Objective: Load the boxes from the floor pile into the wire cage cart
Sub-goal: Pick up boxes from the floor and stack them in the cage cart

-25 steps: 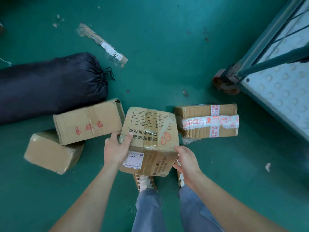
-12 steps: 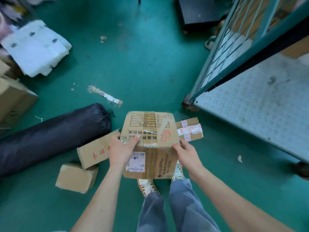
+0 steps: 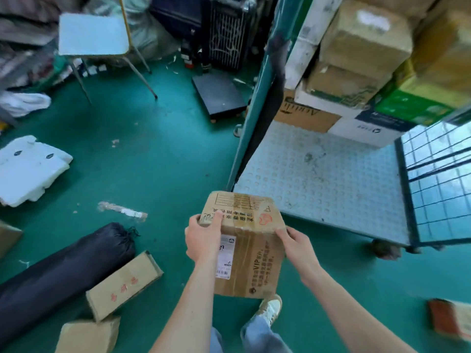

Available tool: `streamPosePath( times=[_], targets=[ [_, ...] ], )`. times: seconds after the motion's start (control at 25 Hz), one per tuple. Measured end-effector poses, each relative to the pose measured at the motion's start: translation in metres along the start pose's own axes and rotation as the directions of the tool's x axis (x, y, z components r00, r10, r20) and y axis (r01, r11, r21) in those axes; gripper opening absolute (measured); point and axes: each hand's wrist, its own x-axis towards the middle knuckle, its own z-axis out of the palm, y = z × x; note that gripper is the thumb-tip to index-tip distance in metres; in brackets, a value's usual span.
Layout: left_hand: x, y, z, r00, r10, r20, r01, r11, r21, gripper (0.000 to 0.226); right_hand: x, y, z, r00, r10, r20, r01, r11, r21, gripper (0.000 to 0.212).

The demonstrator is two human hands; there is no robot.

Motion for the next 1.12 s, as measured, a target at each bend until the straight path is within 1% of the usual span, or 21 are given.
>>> streamPosePath(
  times=[0.04,0.08,0.16,0.2,0.24,0.32,0.36,0.44,0.52,0.56,0.64,0.76,0.84,1.0,1.12],
  targets=[
    [-0.013,0.013,0.013,1.0,-0.007,0.016,0.007,1.0,0.027,0.059,0.002,-0.001,-0.021,1.0,-0.002,-0.024,0.002,1.0,-0.008,0.03],
    [-0.03,0.029,0.028,0.999,-0.003,0.05,0.0,0.998,0.055,0.066,0.005,-0.003,-0.047,0.998,-0.003,-0.057,0.002,1.0,-0.018,0.034],
    [-0.051,0.053,0.051,0.983,0.034,0.183,-0.047,0.997,0.067,0.094,0.016,-0.007,-0.093,0.991,-0.018,-0.13,0.011,0.998,-0.055,0.048],
    [-0.061,0.066,0.062,0.964,0.07,0.258,-0.09,0.994,0.065,0.107,0.021,-0.009,-0.119,0.985,-0.03,-0.168,0.02,0.998,-0.061,0.055],
    [-0.069,0.08,0.071,0.939,0.103,0.327,-0.131,0.989,0.065,0.114,0.025,-0.013,-0.145,0.98,-0.043,-0.194,0.031,0.997,-0.066,0.06],
    [-0.089,0.11,0.087,0.888,0.151,0.434,-0.21,0.973,0.092,0.12,0.03,-0.024,-0.196,0.969,-0.085,-0.232,0.065,0.994,-0.091,0.064],
    [-0.1,0.127,0.094,0.865,0.172,0.471,-0.253,0.961,0.114,0.115,0.031,-0.031,-0.219,0.962,-0.116,-0.245,0.093,0.99,-0.105,0.062],
    [-0.118,0.157,0.114,0.845,0.215,0.489,-0.326,0.933,0.153,0.09,0.033,-0.041,-0.256,0.949,-0.174,-0.261,0.148,0.982,-0.119,0.059],
    [-0.138,0.181,0.136,0.838,0.273,0.472,-0.373,0.918,0.132,0.065,0.036,-0.041,-0.289,0.94,-0.201,-0.277,0.177,0.978,-0.111,0.059],
    [-0.146,0.192,0.147,0.831,0.302,0.467,-0.392,0.914,0.107,0.061,0.038,-0.038,-0.302,0.935,-0.201,-0.293,0.178,0.978,-0.105,0.058],
    [-0.164,0.214,0.164,0.808,0.345,0.477,-0.428,0.901,0.075,0.06,0.039,-0.035,-0.328,0.923,-0.204,-0.326,0.185,0.979,-0.089,0.057],
    [-0.187,0.247,0.188,0.775,0.397,0.491,-0.485,0.872,0.06,0.066,0.038,-0.036,-0.367,0.914,-0.225,-0.338,0.222,0.974,-0.047,0.058],
    [-0.2,0.271,0.201,0.737,0.449,0.506,-0.541,0.84,0.042,0.068,0.039,-0.04,-0.392,0.906,-0.235,-0.352,0.243,0.97,-0.02,0.059],
    [-0.221,0.316,0.22,0.664,0.52,0.538,-0.64,0.767,0.049,0.053,0.047,-0.05,-0.438,0.887,-0.253,-0.387,0.279,0.96,0.011,0.058],
    [-0.223,0.346,0.233,0.606,0.57,0.555,-0.698,0.715,0.029,0.054,0.06,-0.058,-0.461,0.889,-0.263,-0.374,0.289,0.957,0.014,0.053]
  ],
)
